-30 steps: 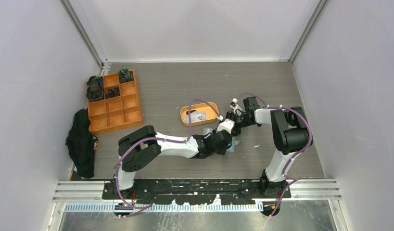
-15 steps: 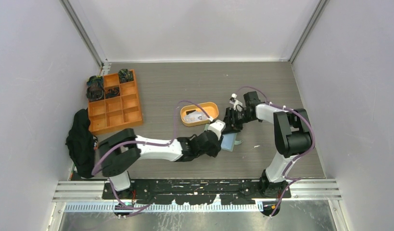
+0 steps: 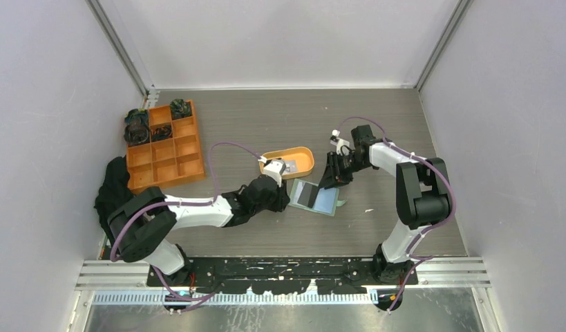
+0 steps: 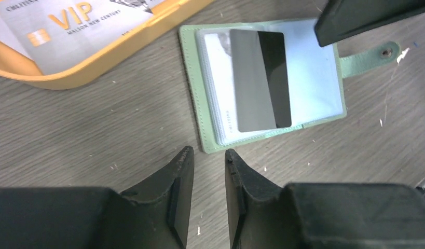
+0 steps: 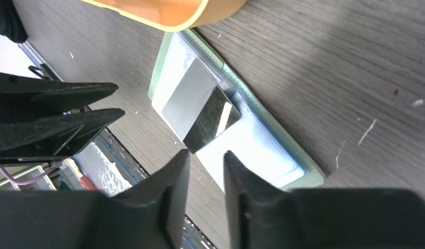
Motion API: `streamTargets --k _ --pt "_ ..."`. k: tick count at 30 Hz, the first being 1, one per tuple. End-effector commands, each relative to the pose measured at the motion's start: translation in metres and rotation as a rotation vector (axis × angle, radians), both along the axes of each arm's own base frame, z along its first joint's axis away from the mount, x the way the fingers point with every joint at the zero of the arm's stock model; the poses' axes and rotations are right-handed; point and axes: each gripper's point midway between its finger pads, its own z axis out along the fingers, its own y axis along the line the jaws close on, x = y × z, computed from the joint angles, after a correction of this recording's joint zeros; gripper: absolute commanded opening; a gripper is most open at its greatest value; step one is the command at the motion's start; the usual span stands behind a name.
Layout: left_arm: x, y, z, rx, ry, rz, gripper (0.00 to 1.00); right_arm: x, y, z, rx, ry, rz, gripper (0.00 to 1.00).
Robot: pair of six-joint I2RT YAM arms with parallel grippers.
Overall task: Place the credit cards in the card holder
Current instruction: Insert the credit card into the card holder.
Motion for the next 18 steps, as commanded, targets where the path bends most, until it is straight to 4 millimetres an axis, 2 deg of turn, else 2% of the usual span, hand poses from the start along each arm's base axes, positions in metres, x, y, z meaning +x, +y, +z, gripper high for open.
streamTargets --k 1,3,6,11,18 --pt "0.022 0.000 0.015 -0.012 -0.022 0.075 0.28 0.004 -0.003 0.018 -0.030 -0.100 0.030 0.22" --pt "0.027 0.001 0.007 0.015 -0.014 0.089 0.26 0.000 0.001 0.013 -0.034 -0.078 0.034 0.09" --pt "0.032 0.002 -0.004 0.058 0.002 0.106 0.24 -0.003 0.004 0.003 -0.067 -0.052 0.045 0.01" --pt "0.031 0.002 -0.022 0.112 0.039 0.104 0.23 -0.006 0.004 -0.012 -0.139 -0.018 0.056 0.01" --pt "0.025 -0.003 -0.025 0.086 0.070 0.077 0.21 -0.007 -0.001 -0.020 -0.185 0.005 0.054 0.01"
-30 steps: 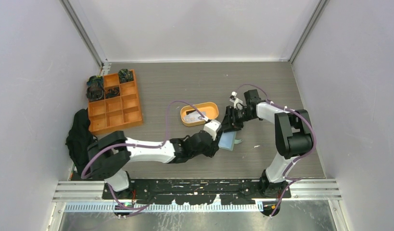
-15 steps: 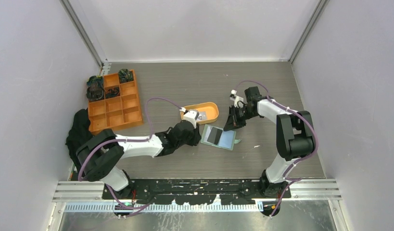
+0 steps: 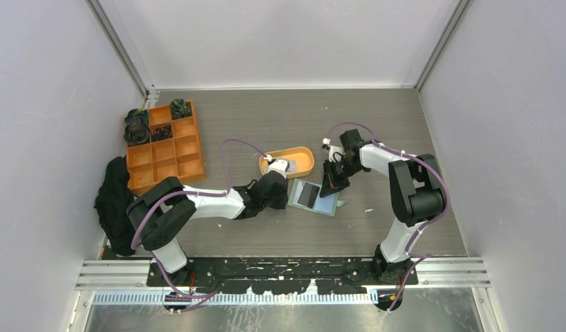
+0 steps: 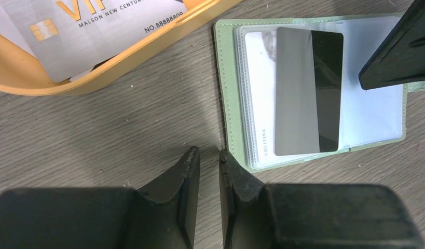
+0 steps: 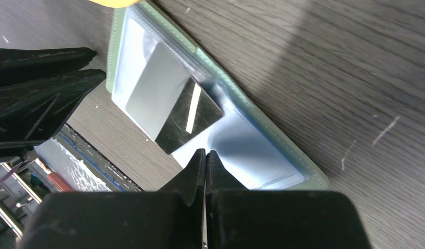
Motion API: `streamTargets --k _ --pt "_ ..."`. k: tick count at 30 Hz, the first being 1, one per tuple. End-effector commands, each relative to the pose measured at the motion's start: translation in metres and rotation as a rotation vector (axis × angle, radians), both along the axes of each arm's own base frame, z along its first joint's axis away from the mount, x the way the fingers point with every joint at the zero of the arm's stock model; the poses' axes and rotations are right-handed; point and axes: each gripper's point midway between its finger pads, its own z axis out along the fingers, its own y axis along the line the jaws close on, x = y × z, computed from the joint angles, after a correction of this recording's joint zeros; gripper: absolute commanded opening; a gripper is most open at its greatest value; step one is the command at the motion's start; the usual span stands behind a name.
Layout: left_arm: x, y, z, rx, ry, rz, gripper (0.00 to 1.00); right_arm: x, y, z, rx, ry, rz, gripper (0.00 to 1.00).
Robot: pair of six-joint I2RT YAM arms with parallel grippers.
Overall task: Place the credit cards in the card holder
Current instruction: Insert the credit card into the card holder.
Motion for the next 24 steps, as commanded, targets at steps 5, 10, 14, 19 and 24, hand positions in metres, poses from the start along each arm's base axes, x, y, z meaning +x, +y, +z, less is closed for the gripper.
streamTargets --k 5,10,14,19,24 --pt "-0.001 -0.016 0.006 -0.067 0.026 -0.027 0.20 0.008 0.000 0.001 -0.030 -0.012 0.000 0.02" --pt "-0.009 -0.021 0.004 -0.095 0.055 -0.048 0.18 0.009 0.007 -0.004 -0.021 0.020 0.000 0.02" --pt "-0.016 -0.023 0.003 -0.099 0.062 -0.061 0.17 0.011 0.014 0.000 0.019 0.027 0.008 0.03" --pt "-0.025 -0.029 0.001 -0.102 0.069 -0.080 0.17 0.013 0.023 0.009 0.070 0.012 0.015 0.03" --pt "-0.031 -0.036 -0.001 -0.108 0.076 -0.093 0.17 0.009 0.029 0.008 0.107 0.044 0.024 0.04"
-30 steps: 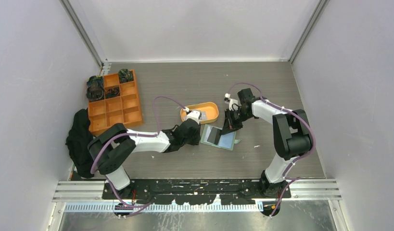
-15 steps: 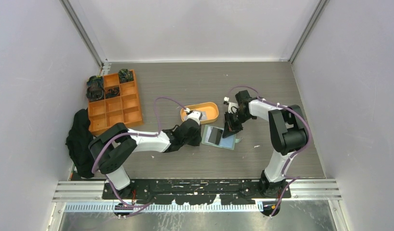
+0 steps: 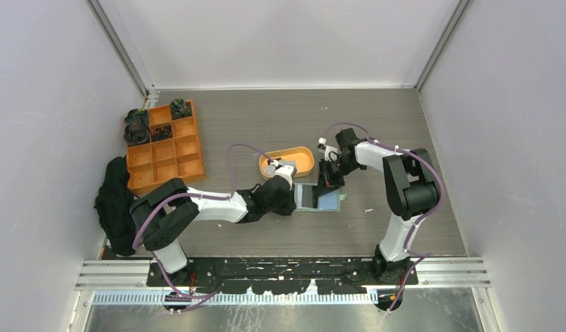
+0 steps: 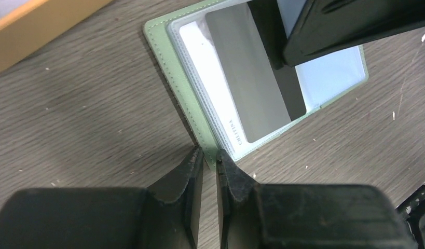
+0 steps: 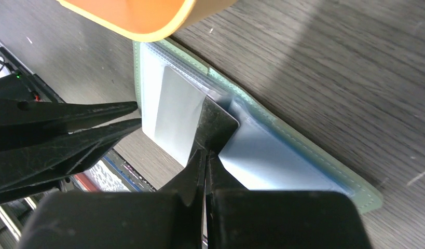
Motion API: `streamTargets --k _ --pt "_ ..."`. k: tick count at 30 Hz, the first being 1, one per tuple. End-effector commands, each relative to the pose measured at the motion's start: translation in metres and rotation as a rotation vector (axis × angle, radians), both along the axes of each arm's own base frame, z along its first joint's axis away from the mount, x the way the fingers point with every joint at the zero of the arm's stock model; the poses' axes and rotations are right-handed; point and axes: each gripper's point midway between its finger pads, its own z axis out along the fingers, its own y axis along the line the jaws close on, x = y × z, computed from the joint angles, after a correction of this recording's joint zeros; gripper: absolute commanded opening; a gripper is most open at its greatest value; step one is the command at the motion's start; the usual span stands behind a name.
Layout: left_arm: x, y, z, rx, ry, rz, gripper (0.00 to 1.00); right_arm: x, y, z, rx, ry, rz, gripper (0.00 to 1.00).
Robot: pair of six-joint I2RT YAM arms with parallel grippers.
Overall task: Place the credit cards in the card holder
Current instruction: Insert the credit card into the card holder.
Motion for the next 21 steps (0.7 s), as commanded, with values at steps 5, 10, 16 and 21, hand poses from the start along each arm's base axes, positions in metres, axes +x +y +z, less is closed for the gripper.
streamTargets --k 5,10,16,21 --pt "-0.006 -0.010 -0.002 -0.032 0.012 -0.008 0.17 0.007 0.018 0.019 0.108 -0.013 0.027 0.04" --pt "-0.005 -0.001 0.009 -0.044 -0.023 0.018 0.16 0.020 -0.005 0.031 -0.039 -0.182 0.051 0.05" --pt "0.001 0.008 0.025 -0.045 -0.076 0.027 0.16 0.023 -0.021 0.018 -0.152 -0.199 0.050 0.05" --pt "0.012 0.009 0.017 -0.007 -0.050 0.029 0.16 0.020 -0.016 0.003 -0.190 -0.156 0.077 0.05"
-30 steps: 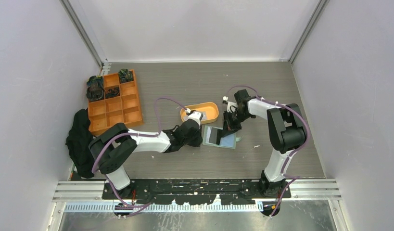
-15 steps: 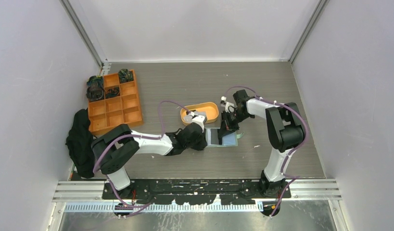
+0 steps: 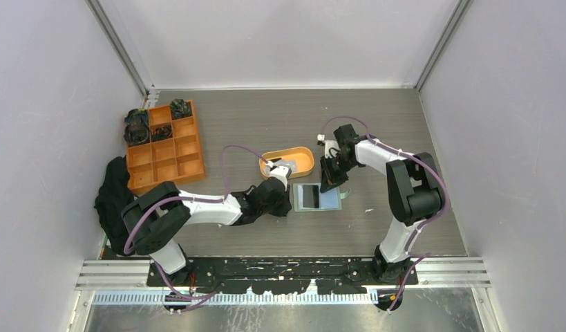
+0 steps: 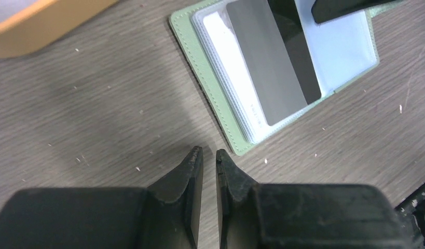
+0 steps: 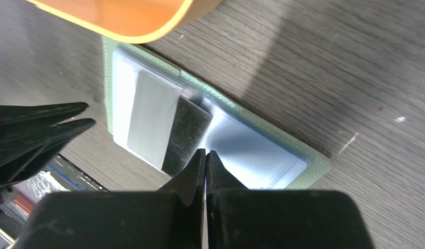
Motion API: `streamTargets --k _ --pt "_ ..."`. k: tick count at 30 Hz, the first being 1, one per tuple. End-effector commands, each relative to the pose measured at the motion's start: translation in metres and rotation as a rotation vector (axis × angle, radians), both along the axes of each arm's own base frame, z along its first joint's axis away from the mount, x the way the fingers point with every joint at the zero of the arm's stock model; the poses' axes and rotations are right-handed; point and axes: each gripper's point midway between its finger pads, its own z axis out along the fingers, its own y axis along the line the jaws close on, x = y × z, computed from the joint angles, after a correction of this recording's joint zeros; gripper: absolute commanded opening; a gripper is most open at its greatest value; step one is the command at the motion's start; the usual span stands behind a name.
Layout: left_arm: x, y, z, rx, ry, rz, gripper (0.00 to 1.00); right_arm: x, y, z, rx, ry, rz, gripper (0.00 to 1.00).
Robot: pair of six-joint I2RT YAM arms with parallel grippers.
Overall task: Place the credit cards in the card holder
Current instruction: Insert the credit card into the card holder.
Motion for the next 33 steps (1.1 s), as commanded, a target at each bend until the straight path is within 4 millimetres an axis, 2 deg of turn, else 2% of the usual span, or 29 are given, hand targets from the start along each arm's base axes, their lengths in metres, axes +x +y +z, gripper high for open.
streamTargets --k 1,8,16,20,25,28,33 --pt "0.018 -0.005 0.010 0.002 -0.029 0.006 0.16 0.003 0.001 -0.009 -0.061 0.008 0.031 0.05" --pt "0.015 -0.019 -0.006 0.019 0.027 -0.048 0.16 -0.003 0.016 -0.016 -0.040 0.046 0.077 0.05" --pt "0.011 -0.024 -0.008 -0.002 0.046 -0.068 0.14 -0.011 0.037 -0.012 0.038 0.093 0.111 0.06" --pt "0.009 -0.025 -0.008 -0.012 0.053 -0.071 0.14 -0.016 0.045 -0.007 0.091 0.120 0.120 0.06" --pt "0.006 -0.024 -0.007 -0.031 0.062 -0.068 0.13 -0.022 0.055 0.010 0.177 0.145 0.139 0.07" --pt "0.005 -0.019 -0.002 -0.039 0.050 -0.056 0.13 -0.021 0.050 0.021 0.192 0.128 0.141 0.08" --pt "0.001 -0.004 0.025 -0.086 -0.025 -0.048 0.15 -0.012 0.026 0.050 0.134 -0.031 0.187 0.09"
